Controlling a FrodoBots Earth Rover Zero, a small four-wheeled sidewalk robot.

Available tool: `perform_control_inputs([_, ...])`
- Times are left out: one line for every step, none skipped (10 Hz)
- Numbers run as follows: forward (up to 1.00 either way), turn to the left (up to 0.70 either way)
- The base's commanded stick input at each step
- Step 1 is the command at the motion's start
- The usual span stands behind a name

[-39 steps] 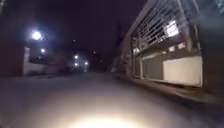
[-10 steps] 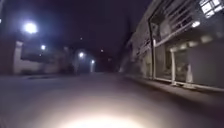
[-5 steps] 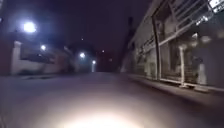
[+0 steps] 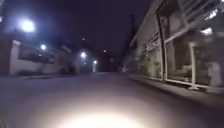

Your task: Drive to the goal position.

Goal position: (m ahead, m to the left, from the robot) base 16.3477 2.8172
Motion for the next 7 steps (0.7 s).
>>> perform_control_inputs([0.7, 0.0])
perform_control_inputs([0.7, 0.0])
perform_control_inputs([0.7, 0.0])
perform_control_inputs([0.7, 0.0])
perform_control_inputs([0.7, 0.0])
perform_control_inputs([0.7, 0.0])
perform_control_inputs([0.7, 0.0])
